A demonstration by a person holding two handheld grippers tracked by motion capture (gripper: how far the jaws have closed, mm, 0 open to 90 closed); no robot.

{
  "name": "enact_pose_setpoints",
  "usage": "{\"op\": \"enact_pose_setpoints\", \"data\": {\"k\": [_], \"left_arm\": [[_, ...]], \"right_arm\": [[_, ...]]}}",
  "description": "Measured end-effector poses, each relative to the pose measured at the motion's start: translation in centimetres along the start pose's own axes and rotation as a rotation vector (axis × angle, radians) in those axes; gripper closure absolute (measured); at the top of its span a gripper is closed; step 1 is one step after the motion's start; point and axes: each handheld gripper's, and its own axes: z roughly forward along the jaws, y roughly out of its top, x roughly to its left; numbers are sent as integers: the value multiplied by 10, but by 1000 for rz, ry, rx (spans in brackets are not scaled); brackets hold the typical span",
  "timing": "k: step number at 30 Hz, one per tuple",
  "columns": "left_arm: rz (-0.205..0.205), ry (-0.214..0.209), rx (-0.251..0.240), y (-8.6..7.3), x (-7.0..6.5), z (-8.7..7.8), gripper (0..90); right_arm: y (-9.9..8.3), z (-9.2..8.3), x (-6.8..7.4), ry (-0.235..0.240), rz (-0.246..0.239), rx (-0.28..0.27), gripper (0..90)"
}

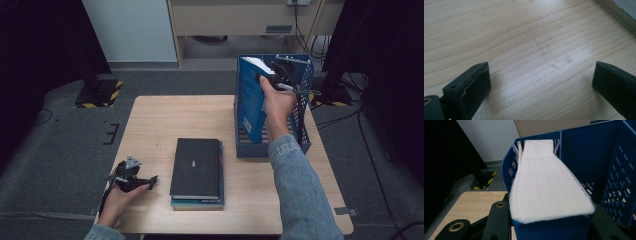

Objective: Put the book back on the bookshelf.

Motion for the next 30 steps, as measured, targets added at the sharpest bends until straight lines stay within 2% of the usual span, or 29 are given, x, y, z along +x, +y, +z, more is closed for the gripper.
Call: {"op": "enact_pose_setpoints", "data": {"k": [7,30], "left_arm": [[0,0,-1,0,0,0,12],[3,-2,-1,0,-1,1,11]], "right_arm": [[-8,7,3,-16,-15,4,599],[-7,13,8,-29,-29,-13,599]]}}
